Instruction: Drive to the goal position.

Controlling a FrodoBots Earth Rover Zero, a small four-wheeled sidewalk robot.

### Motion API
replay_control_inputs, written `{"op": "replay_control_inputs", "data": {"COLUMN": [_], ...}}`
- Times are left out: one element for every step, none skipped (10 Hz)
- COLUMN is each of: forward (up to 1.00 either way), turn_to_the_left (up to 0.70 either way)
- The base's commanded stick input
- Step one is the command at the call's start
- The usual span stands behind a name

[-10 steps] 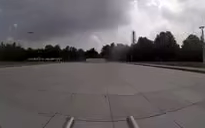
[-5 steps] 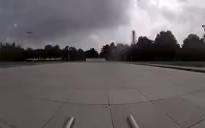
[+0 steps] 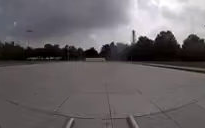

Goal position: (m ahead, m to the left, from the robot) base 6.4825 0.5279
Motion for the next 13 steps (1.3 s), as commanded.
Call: {"op": "replay_control_inputs", "data": {"forward": [0.7,0.7,0.7,0.7,0.7,0.7,0.7,0.7,0.7,0.7,0.7,0.7,0.7], "turn_to_the_left": [0.0,0.0,0.0,0.0,0.0,0.0,0.0,0.0,0.0,0.0,0.0,0.0,0.0]}}
